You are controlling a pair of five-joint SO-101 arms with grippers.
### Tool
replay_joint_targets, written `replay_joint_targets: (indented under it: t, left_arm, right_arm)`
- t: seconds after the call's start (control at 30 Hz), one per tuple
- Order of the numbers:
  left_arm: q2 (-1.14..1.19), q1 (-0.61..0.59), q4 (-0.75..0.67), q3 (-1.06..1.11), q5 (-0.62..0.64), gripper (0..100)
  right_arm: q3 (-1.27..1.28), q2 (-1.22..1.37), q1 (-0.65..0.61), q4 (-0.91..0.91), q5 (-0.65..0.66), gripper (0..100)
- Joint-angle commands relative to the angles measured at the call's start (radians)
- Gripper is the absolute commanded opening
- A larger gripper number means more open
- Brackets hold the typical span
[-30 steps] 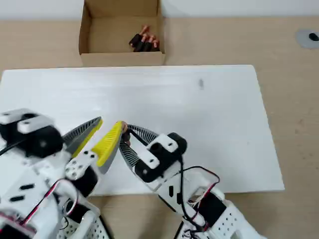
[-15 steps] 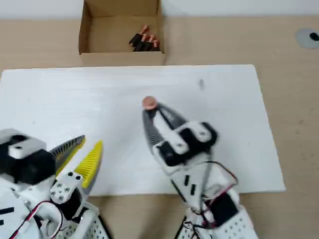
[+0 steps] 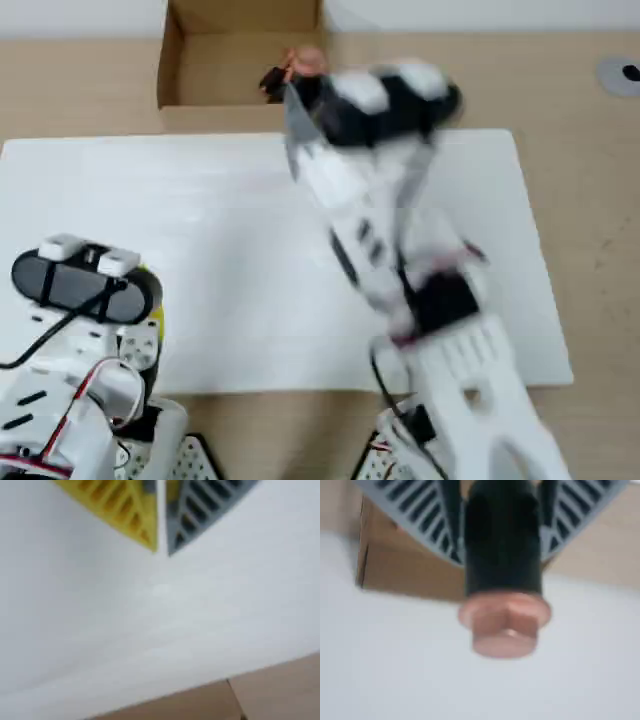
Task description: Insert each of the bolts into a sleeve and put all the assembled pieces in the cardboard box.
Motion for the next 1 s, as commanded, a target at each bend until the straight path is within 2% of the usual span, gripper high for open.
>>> replay_joint_targets:
  t: [0.0, 0.3, 0.53, 0.7, 0.87, 0.97]
  left_arm:
    - [0.002, -0.015, 0.002, 0.034, -0.005, 1]
    - [0.002, -0.015, 0.000, 0.112, -0.005, 1]
    - [0.002, -0.015, 0.000, 0.167, -0.003, 1]
    - [0.002, -0.015, 0.002, 0.155, 0.071, 1]
    - [0.002, -0.015, 0.005, 0.163, 0.074, 1]
    - [0.002, -0.015, 0.006, 0.163, 0.074, 1]
  right_arm:
    - [-0.209, 0.260, 0.021, -0.029, -0.006, 1.0]
    - [-0.593, 0.835, 0.102, -0.255, 0.002, 1.0]
    - [-1.024, 1.264, 0.110, -0.259, 0.049, 1.0]
    - [-1.328, 1.543, 0.114, -0.253, 0.058, 1.0]
    - [-1.538, 1.771, 0.114, -0.196, 0.186, 1.2]
    - [-1.641, 1.867, 0.114, -0.126, 0.203, 1.3]
